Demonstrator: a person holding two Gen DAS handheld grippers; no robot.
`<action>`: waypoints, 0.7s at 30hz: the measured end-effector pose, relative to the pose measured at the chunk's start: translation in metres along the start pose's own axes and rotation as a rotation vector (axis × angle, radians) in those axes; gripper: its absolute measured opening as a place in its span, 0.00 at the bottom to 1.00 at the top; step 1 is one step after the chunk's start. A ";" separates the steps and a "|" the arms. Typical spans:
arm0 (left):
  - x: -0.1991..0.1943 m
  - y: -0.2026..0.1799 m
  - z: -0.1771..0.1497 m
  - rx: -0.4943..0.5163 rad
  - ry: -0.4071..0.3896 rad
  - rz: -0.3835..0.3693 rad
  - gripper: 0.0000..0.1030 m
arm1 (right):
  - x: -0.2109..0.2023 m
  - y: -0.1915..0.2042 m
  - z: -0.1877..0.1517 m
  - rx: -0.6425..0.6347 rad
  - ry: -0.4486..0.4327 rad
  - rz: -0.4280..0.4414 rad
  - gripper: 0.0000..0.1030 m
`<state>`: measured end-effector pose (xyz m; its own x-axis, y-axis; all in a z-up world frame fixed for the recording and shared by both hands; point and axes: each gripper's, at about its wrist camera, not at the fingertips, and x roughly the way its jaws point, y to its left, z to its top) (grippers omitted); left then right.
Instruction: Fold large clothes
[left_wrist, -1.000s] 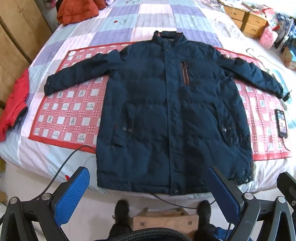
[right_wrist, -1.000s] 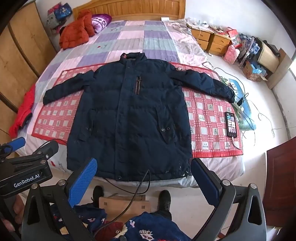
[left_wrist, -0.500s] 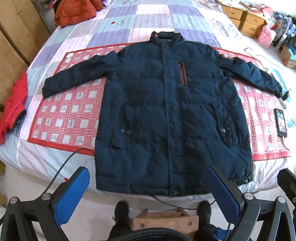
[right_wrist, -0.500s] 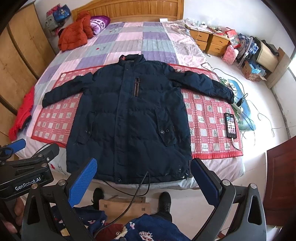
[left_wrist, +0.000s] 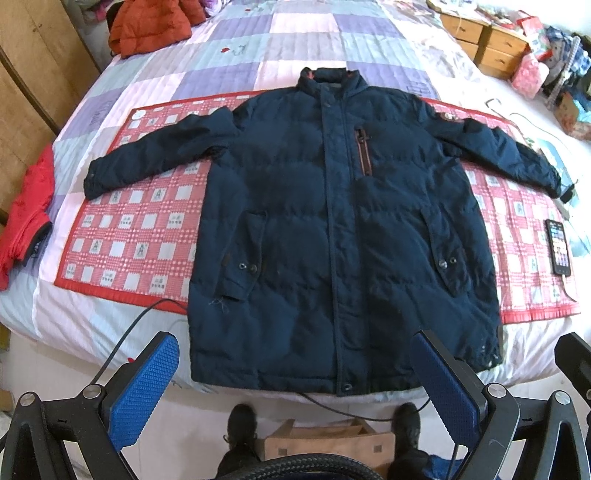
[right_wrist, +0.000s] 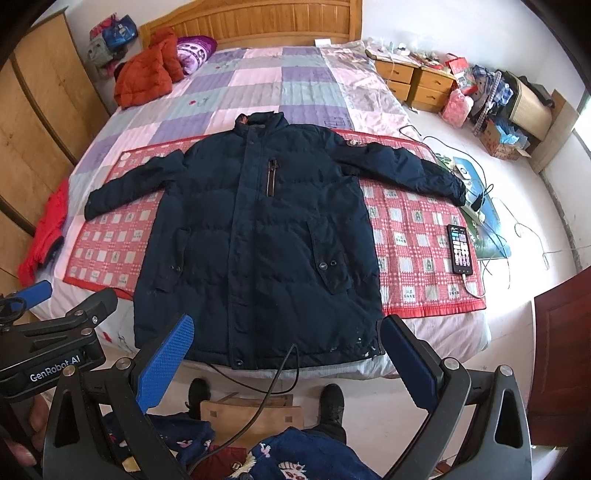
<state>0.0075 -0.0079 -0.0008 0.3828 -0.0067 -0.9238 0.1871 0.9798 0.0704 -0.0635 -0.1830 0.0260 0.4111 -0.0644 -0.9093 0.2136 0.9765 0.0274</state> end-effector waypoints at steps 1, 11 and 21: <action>0.000 0.001 -0.001 0.001 0.000 0.000 1.00 | 0.000 0.000 0.000 0.000 -0.001 0.001 1.00; -0.002 0.000 0.002 0.001 -0.003 -0.003 1.00 | -0.003 0.002 0.001 0.004 -0.009 0.000 1.00; -0.003 0.000 0.003 0.002 -0.003 -0.006 1.00 | -0.006 0.001 0.002 0.011 -0.012 0.000 1.00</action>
<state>0.0089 -0.0084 0.0027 0.3840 -0.0126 -0.9232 0.1910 0.9794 0.0661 -0.0636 -0.1826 0.0322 0.4219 -0.0673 -0.9042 0.2231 0.9743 0.0316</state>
